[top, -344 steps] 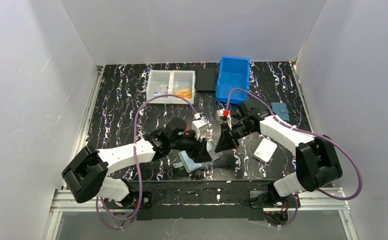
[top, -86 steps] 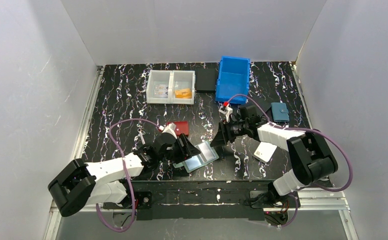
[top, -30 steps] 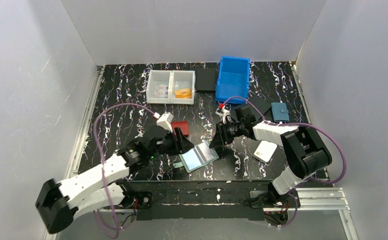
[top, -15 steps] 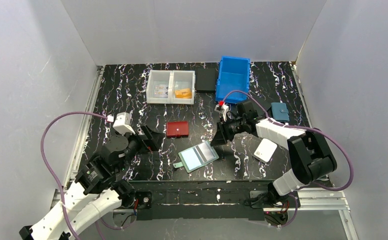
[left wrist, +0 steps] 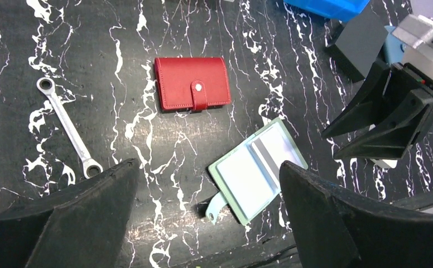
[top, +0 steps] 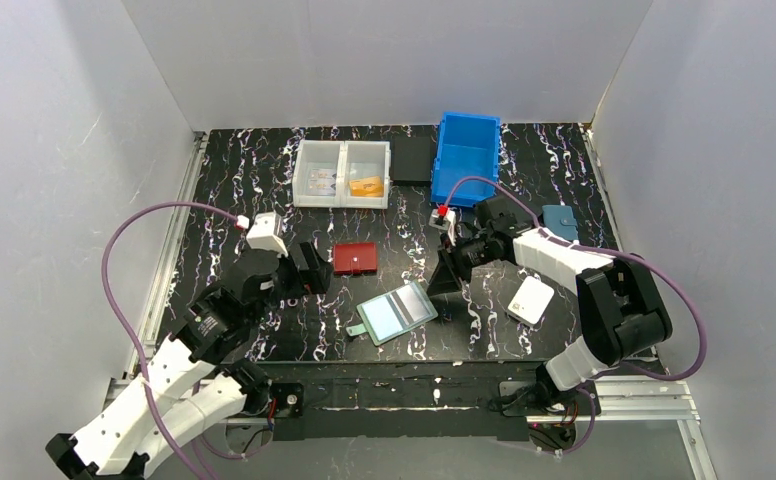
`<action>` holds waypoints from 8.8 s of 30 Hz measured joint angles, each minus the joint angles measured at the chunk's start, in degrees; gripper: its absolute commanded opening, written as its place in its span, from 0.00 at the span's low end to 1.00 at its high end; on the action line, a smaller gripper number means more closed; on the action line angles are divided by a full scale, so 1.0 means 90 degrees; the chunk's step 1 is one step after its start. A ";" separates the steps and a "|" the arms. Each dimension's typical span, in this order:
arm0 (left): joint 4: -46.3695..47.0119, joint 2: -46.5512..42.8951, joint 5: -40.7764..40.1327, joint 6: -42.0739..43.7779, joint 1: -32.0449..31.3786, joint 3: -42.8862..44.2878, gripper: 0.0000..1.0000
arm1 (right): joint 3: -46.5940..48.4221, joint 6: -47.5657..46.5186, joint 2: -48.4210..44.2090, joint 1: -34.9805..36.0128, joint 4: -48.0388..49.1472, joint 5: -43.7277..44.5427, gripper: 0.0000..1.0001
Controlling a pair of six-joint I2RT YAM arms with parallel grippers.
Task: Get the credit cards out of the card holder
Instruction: Remove the credit card from the card holder.
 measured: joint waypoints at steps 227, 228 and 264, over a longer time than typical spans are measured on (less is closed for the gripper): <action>0.5746 0.1878 0.3789 -0.0626 -0.0744 -0.2497 0.00 | -0.0026 0.0665 -0.0455 0.0520 0.0602 -0.1311 0.94; 0.5817 0.1878 0.3829 -0.0629 -0.0754 -0.2476 0.00 | -0.0026 0.0750 -0.0419 0.0510 0.0665 -0.1344 0.94; 0.7176 0.0728 0.2567 -0.5290 -0.0521 -0.3635 0.97 | 0.1791 -0.3039 -0.0943 0.0401 -0.2004 0.1133 0.01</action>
